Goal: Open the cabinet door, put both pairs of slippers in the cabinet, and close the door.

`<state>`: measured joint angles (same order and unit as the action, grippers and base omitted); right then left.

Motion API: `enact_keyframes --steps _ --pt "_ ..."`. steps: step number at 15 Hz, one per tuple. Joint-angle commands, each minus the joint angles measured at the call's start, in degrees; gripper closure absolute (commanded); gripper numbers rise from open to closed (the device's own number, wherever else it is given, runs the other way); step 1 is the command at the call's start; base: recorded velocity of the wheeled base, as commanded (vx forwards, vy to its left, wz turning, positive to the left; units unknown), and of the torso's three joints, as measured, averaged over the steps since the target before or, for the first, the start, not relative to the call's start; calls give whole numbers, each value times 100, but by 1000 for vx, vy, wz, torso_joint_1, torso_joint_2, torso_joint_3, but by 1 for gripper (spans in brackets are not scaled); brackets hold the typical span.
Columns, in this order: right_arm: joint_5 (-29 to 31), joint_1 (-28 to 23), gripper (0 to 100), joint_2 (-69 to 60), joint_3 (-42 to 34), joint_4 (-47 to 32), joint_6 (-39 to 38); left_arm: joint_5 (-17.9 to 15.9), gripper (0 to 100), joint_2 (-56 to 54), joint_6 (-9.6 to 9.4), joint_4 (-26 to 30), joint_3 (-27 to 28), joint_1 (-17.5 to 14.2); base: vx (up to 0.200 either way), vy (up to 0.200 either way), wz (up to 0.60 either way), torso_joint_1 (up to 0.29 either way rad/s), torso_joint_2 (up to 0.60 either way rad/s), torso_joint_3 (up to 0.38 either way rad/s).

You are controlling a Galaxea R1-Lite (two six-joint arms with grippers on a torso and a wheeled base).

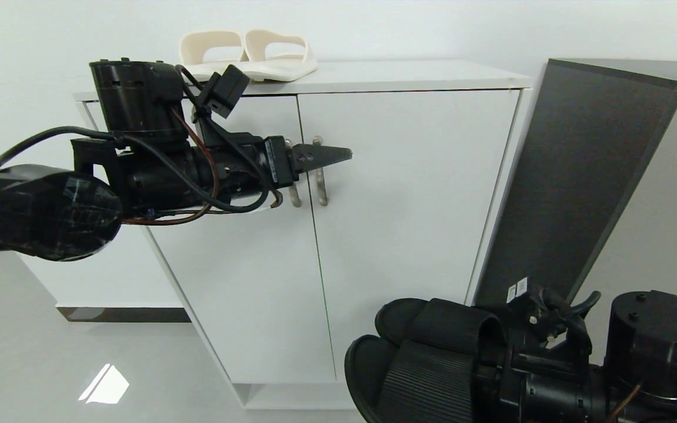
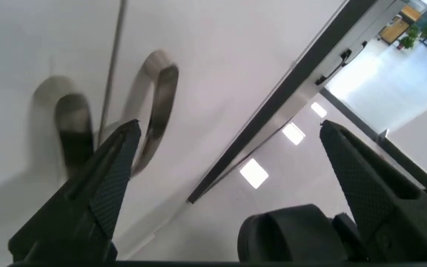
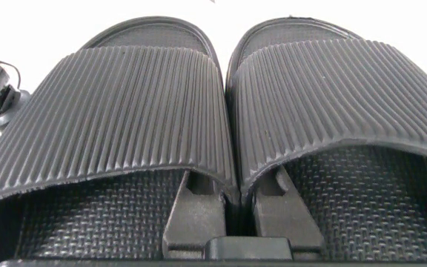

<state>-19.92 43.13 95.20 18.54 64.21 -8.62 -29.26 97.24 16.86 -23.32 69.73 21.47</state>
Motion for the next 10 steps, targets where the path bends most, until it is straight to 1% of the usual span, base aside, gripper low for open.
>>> enact_keyframes --steps 1,4,5,8,10 --pt "-3 2 100 8 0 4 1 96 0 216 10 -41 102 7 0 0 0 0 0 0" --pt "-12 2 100 8 0 4 1 113 0 251 169 -50 208 7 0 0 0 0 0 0" --pt "-12 2 100 16 0 4 1 122 100 269 169 -50 216 7 0 0 0 0 0 0" --pt "-21 2 100 16 -17 -5 1 104 100 234 177 -41 199 7 0 0 0 0 0 0" --pt "-364 -15 100 -36 -123 13 18 104 100 67 177 -23 67 15 0 0 0 0 0 0"
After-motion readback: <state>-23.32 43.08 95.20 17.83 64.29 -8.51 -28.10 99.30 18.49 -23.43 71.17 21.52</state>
